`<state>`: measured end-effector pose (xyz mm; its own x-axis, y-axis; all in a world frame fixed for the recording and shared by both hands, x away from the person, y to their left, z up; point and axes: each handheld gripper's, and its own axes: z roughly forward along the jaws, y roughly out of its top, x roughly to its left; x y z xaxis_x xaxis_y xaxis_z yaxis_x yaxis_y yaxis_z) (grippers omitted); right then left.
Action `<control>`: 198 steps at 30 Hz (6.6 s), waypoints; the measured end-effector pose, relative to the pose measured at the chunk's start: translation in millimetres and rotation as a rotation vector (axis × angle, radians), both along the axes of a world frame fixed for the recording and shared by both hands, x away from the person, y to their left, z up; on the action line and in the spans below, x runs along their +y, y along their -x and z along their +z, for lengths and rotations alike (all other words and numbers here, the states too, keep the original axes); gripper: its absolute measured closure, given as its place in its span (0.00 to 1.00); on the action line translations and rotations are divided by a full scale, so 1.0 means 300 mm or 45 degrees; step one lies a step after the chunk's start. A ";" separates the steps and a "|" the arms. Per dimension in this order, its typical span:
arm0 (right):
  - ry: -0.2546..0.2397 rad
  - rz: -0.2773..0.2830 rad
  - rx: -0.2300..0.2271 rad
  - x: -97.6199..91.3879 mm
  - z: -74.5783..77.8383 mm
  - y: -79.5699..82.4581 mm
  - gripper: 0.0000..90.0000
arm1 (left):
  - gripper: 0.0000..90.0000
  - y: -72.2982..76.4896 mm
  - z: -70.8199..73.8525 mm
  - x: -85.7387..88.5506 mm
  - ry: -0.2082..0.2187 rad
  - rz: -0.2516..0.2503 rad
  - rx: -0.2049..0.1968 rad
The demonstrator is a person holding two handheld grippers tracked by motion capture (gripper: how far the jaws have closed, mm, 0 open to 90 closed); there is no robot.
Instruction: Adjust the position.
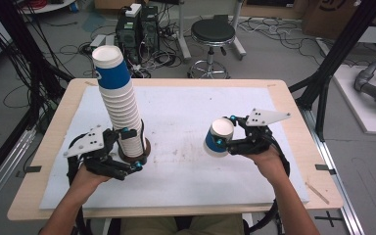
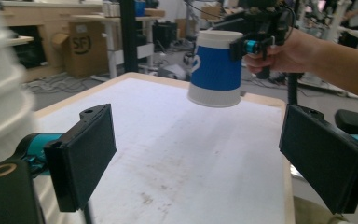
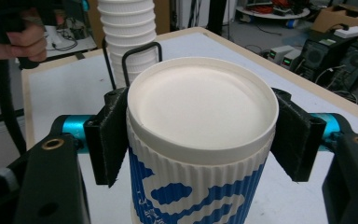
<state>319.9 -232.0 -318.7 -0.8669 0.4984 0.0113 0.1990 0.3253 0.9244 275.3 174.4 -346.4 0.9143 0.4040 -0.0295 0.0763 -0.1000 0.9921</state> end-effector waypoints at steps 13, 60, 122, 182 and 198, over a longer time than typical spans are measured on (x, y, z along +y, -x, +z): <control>-0.049 0.121 -0.008 0.047 0.021 0.020 0.33 | 0.12 -0.082 -0.027 -0.215 -0.045 -0.142 0.005; -0.029 0.406 0.116 0.217 0.048 -0.014 0.20 | 0.26 -0.125 -0.080 -0.254 -0.152 -0.242 0.061; 0.030 0.531 0.176 0.201 -0.007 -0.066 0.31 | 0.15 -0.133 -0.088 -0.203 -0.037 -0.244 0.052; 0.634 0.676 0.135 0.365 0.063 -0.079 0.20 | 0.24 -0.106 -0.004 -0.211 -0.523 -0.207 0.127; 0.755 0.720 0.201 0.400 0.013 -0.083 0.24 | 0.24 -0.094 -0.009 -0.231 -0.569 -0.237 0.113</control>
